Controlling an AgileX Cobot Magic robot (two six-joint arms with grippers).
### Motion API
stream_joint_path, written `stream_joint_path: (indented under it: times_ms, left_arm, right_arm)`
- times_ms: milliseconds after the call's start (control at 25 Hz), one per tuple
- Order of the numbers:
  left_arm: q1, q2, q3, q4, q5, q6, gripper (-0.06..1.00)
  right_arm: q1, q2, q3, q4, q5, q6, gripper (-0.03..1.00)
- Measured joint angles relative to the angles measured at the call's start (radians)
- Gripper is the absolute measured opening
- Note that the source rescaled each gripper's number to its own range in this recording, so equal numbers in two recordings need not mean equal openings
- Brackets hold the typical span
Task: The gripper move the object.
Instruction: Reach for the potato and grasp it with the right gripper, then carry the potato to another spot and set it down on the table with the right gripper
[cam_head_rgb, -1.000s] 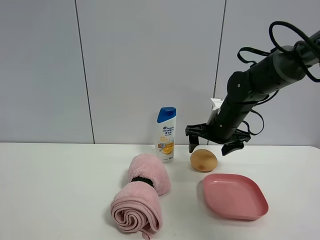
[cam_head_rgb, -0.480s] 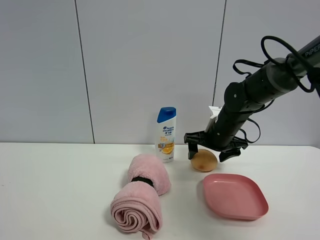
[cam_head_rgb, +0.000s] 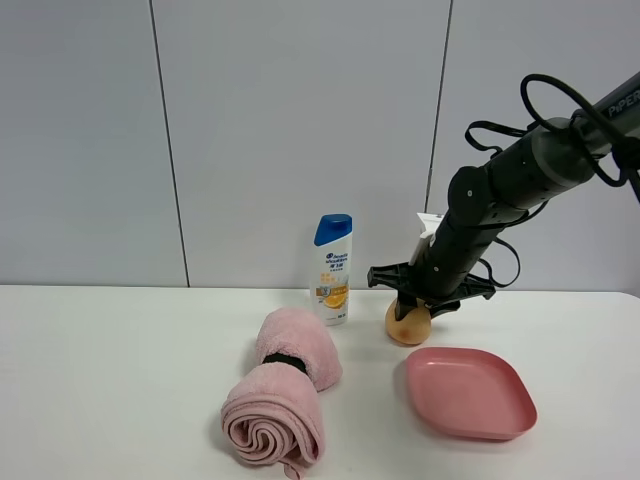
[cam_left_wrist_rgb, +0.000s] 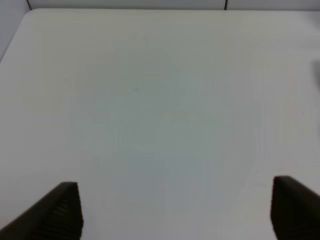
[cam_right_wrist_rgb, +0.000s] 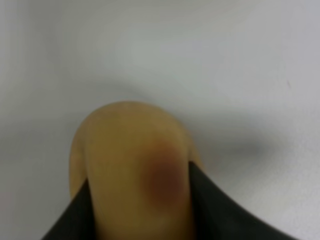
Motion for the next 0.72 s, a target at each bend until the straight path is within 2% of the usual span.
stream_joint_path:
  times_ms: [80, 160, 360, 520, 720]
  left_arm:
    - [0.000, 0.000, 0.000, 0.000, 0.000, 0.000, 1.00]
    - [0.000, 0.000, 0.000, 0.000, 0.000, 0.000, 1.00]
    - [0.000, 0.000, 0.000, 0.000, 0.000, 0.000, 1.00]
    - [0.000, 0.000, 0.000, 0.000, 0.000, 0.000, 1.00]
    - [0.000, 0.000, 0.000, 0.000, 0.000, 0.000, 1.00]
  right_arm:
    - [0.000, 0.000, 0.000, 0.000, 0.000, 0.000, 0.04]
    - [0.000, 0.000, 0.000, 0.002, 0.000, 0.000, 0.02]
    - [0.000, -0.006, 0.000, 0.019, 0.010, 0.000, 0.01]
    - [0.000, -0.050, 0.000, 0.020, 0.054, -0.009, 0.00]
    - [0.000, -0.155, 0.000, 0.020, 0.128, -0.084, 0.00]
